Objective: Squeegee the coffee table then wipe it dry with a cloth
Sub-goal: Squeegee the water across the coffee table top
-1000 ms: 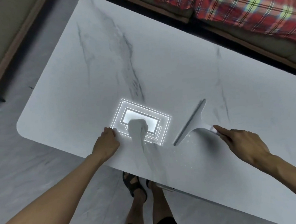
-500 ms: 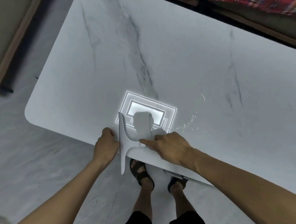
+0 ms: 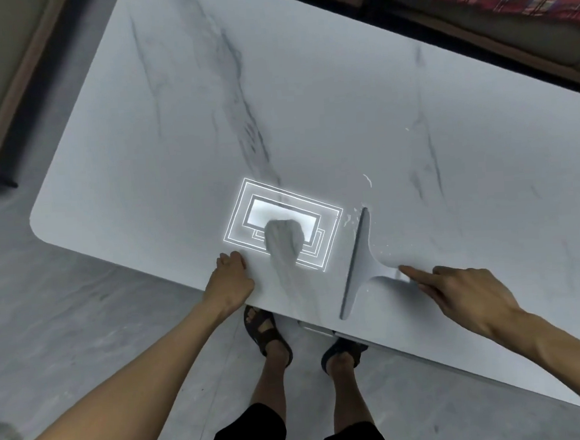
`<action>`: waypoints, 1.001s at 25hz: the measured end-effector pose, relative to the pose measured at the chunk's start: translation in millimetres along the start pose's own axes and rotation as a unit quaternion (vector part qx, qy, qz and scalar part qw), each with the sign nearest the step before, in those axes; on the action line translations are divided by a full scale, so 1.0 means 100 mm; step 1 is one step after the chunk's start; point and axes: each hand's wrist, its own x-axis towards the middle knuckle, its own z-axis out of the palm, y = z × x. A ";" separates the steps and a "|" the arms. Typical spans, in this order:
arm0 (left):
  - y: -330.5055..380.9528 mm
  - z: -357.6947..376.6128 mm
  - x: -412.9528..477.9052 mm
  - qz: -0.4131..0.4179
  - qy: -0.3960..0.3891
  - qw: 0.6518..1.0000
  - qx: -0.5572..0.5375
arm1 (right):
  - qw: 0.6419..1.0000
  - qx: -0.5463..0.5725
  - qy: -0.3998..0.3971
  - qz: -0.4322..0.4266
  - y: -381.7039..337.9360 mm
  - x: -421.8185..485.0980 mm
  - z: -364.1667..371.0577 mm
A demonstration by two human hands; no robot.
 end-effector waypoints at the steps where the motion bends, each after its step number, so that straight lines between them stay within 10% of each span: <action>1: -0.01 0.00 -0.02 -0.005 0.016 1.000 -0.008 | 1.000 0.002 -0.001 -0.005 -0.04 -0.04 -0.01; 11: -0.21 0.15 -0.24 -0.043 0.081 0.996 -0.014 | 0.971 -0.019 -0.051 -0.234 -1.36 0.60 0.20; 25: 0.49 0.71 -0.19 -0.042 -0.060 0.994 0.076 | 0.995 -0.076 -0.030 -0.061 0.83 -0.16 -0.03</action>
